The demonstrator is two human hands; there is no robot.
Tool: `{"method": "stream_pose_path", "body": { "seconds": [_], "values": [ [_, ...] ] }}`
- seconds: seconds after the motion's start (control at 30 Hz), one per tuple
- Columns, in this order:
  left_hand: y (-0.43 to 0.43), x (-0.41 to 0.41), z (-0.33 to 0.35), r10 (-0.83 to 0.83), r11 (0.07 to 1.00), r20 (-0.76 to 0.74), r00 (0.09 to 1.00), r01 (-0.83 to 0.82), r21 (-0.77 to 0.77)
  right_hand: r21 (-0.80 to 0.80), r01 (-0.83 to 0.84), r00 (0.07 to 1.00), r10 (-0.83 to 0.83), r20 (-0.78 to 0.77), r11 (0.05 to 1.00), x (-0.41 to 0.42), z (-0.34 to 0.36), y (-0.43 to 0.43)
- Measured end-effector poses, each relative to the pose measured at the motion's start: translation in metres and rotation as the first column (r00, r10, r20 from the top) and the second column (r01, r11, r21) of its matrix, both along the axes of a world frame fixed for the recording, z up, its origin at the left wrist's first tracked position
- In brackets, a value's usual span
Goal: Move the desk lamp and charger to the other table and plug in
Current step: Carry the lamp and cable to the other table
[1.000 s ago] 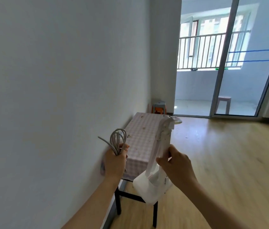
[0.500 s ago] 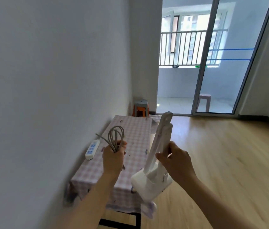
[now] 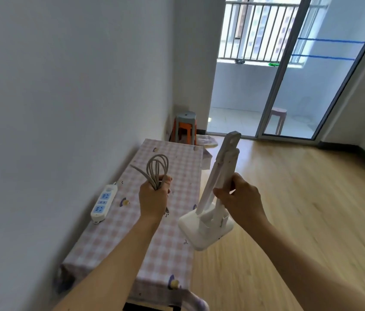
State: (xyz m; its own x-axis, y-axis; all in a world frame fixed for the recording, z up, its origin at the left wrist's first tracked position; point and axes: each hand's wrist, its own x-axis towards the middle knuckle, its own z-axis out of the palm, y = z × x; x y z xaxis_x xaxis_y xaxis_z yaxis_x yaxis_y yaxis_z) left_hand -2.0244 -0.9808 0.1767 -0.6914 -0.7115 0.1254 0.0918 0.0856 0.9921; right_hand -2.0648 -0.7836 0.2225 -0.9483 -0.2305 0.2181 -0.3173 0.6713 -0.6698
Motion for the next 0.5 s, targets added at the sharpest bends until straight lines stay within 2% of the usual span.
{"method": "stream_pose_path", "body": {
  "seconds": [0.3,0.5],
  "values": [
    [-0.014,-0.058,0.008,0.007,0.999,0.012,1.0,-0.007,0.041,-0.049,-0.047,0.999,0.046,-0.024,0.998,-0.059,0.007,-0.032],
    [-0.014,-0.103,-0.004,-0.009,0.983,0.08,0.997,-0.006,0.184,-0.074,-0.098,0.995,0.099,0.012,0.992,-0.11,-0.003,-0.039]
  ]
}}
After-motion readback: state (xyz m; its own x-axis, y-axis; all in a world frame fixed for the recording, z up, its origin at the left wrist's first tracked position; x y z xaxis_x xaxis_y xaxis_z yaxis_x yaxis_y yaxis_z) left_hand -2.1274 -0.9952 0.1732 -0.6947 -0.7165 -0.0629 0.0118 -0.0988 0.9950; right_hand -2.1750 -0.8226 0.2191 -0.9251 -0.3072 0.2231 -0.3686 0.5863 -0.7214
